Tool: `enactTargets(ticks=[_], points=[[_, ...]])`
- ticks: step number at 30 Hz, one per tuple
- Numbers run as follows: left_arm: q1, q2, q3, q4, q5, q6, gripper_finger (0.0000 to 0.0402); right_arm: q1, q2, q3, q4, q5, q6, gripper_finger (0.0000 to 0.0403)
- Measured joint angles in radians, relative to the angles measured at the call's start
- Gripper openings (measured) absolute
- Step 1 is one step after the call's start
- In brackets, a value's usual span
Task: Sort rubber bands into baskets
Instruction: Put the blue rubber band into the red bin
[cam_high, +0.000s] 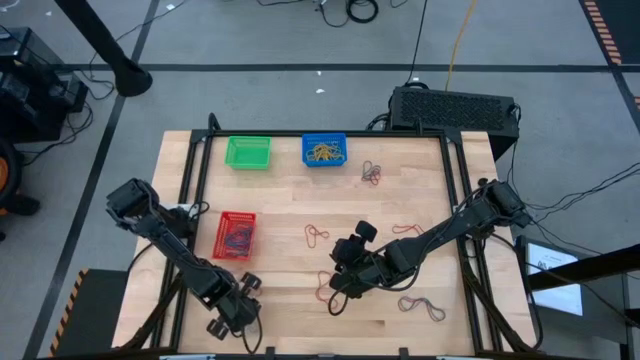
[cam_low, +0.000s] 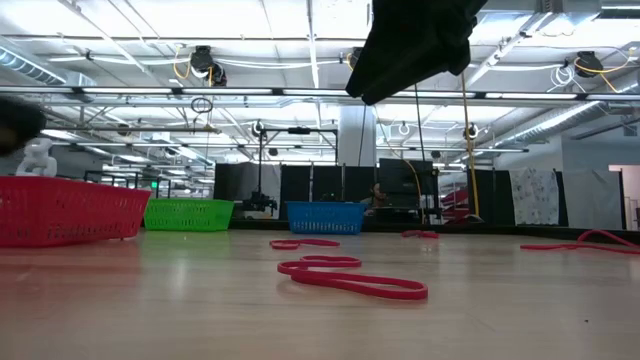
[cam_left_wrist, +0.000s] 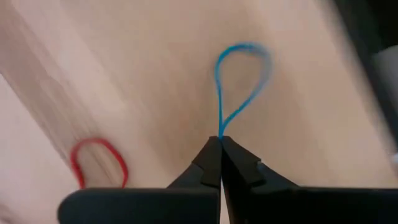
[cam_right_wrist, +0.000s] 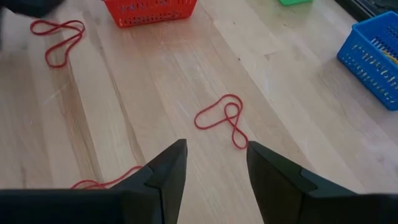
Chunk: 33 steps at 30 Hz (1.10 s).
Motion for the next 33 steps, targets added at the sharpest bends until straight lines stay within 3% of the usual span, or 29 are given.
enactTargets(ticks=[5,12,22,26,33], points=[[0.000,-0.101,0.068,-0.107,-0.066,0.049,0.0002,0.000,0.000,0.000,0.001,0.000,0.013,0.0160],[0.009,-0.309,0.116,-0.263,-0.277,0.058,0.0001,0.000,0.000,0.000,0.001,0.000,0.015,0.0160],[0.025,-0.561,0.132,-0.602,-0.637,-0.133,0.0000,0.000,0.000,0.000,0.001,0.000,0.015,0.0160],[0.068,-0.587,0.123,-0.727,-0.695,-0.261,0.0000,0.000,0.000,0.000,0.000,0.000,0.015,0.0160],[0.175,-0.587,0.018,-0.796,-0.681,-0.438,0.0000,0.000,0.000,0.000,0.000,0.000,0.015,0.0160]])
